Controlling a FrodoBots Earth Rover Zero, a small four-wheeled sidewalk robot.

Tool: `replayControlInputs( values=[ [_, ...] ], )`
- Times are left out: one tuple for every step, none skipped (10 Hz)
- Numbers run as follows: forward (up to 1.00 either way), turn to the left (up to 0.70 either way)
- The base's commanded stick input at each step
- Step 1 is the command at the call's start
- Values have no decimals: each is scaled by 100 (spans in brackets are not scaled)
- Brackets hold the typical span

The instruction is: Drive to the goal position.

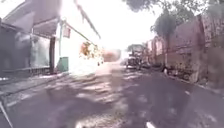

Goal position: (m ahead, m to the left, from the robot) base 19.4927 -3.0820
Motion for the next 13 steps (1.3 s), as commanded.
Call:
replayControlInputs(
  values=[
    [70,0],
    [70,0],
    [70,0],
    [70,0],
    [70,0],
    [70,0],
    [70,0],
    [70,0],
    [70,0],
    [70,0],
    [70,0],
    [70,0],
    [70,0]
  ],
)
